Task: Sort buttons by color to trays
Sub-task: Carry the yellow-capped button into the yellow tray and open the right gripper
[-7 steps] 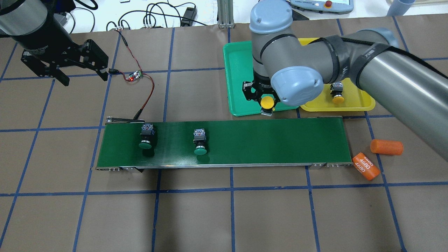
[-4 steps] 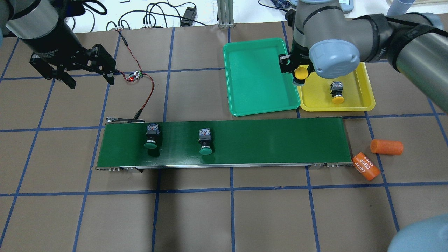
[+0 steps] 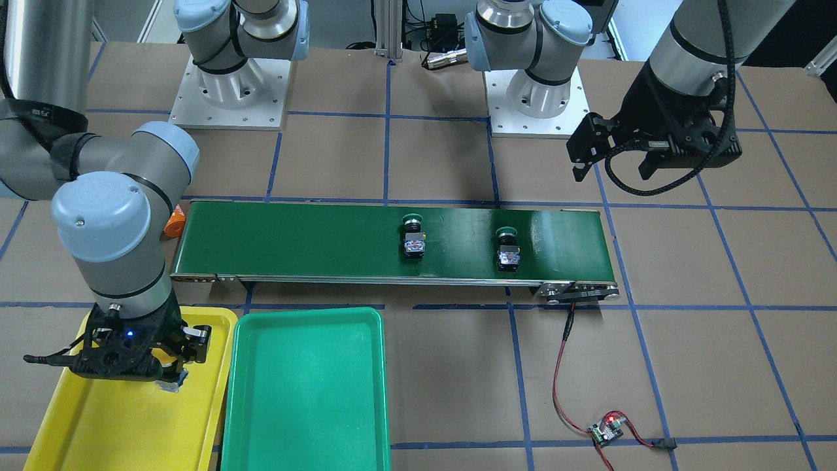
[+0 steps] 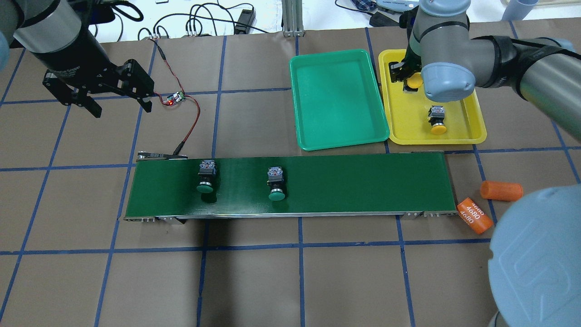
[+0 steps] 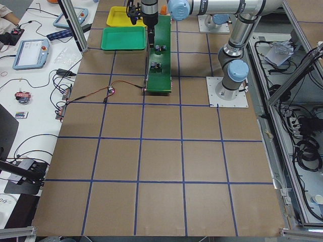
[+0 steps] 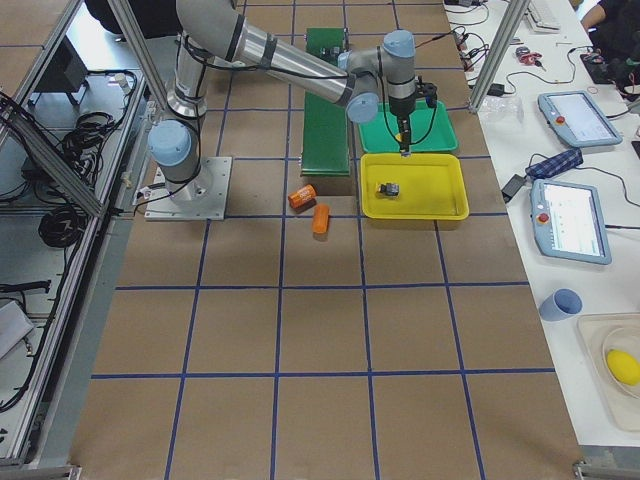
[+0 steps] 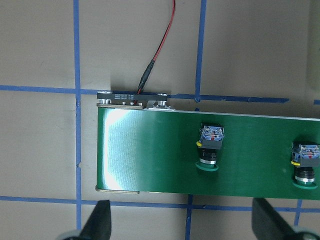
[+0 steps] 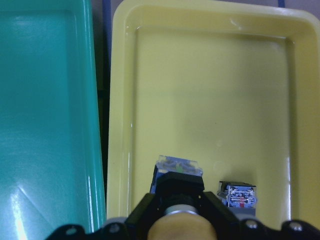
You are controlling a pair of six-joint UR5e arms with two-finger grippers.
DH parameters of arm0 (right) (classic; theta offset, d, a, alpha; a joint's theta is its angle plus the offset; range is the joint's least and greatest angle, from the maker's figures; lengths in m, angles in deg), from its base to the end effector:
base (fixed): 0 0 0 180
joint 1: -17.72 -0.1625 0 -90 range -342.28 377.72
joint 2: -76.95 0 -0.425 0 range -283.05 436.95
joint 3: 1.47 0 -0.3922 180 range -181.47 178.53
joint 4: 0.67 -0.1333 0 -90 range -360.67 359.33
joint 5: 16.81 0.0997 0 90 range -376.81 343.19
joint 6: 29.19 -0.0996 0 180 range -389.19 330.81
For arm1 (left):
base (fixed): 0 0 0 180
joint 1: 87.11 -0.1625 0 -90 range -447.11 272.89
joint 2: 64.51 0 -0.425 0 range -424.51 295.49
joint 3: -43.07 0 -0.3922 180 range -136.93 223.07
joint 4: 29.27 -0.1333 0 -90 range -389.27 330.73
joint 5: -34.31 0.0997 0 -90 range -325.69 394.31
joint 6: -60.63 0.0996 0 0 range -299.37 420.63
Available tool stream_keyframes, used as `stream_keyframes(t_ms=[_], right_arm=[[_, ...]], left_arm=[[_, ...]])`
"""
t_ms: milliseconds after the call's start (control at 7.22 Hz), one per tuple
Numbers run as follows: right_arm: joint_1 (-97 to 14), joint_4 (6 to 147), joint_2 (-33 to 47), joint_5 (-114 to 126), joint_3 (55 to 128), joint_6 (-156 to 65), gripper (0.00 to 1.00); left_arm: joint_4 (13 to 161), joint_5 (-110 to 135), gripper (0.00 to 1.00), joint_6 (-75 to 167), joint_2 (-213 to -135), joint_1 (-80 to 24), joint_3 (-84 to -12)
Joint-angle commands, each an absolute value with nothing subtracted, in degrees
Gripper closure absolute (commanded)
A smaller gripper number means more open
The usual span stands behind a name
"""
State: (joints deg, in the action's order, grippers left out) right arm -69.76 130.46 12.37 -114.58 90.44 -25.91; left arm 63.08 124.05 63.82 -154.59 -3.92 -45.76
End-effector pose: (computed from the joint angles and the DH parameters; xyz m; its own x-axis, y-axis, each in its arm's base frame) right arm 0.0911 -0.6559 0.2942 -0.9893 0.0201 0.1447 -0.0139 0.9729 -0.2306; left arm -0.0747 -0.5026 0.4932 -0.9980 -0.0632 0.0058 -0.0631 0.9978 0.0217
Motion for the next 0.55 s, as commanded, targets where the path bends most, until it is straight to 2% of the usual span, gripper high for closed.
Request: stream_keyframes(t_ms=[0,416], right_arm=[[-68.50,127.94,12.08,-114.54,91.08,-25.77,0.00],[-68.85,121.17,8.05,-114.02,91.26,-25.85,0.00]], left_arm=[[63.10,123.96,0.00,63.62,-154.69,-3.88,-45.70],[63.10,123.87,0.00,63.71,-154.77,-3.88,-45.70]])
